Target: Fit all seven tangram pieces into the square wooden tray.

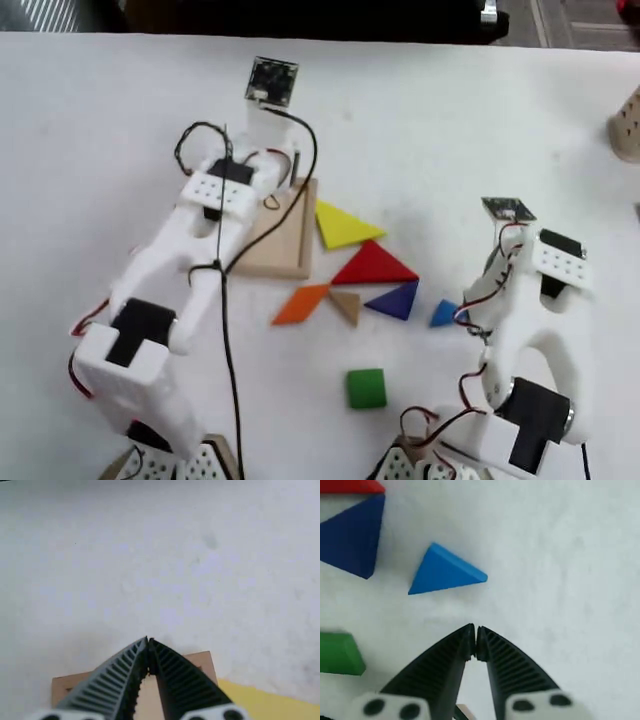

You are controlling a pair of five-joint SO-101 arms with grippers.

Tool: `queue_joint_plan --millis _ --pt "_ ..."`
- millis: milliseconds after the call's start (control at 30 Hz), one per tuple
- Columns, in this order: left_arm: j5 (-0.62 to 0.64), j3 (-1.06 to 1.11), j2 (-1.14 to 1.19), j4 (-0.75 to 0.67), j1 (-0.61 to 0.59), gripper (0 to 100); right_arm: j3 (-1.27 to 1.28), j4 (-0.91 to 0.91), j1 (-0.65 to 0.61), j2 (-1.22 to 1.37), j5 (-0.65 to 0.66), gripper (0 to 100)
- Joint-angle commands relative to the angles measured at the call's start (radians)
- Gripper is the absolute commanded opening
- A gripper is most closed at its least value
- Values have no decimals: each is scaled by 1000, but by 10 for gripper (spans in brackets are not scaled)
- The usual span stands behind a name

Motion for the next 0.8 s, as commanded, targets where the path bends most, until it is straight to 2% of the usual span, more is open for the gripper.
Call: queue_joint_plan --millis 0,67,167,333,667,767 --pt "-11 -28 -76 -15 -19 24 54 -166 -85 -21 -138 18" --pt "-11 -35 -79 14 -30 24 146 -334 -101 -33 -158 18" --pt "-11 -46 -120 66 -56 23 195 -332 -77 -137 -160 18" --pt "-11 34 -242 109 -91 23 358 -450 -91 -311 -160 18" --pt "-11 408 -475 104 -277 24 420 -469 -88 -397 -160 21" --pt "-11 503 -481 66 -291 24 420 -469 -87 -397 -161 72"
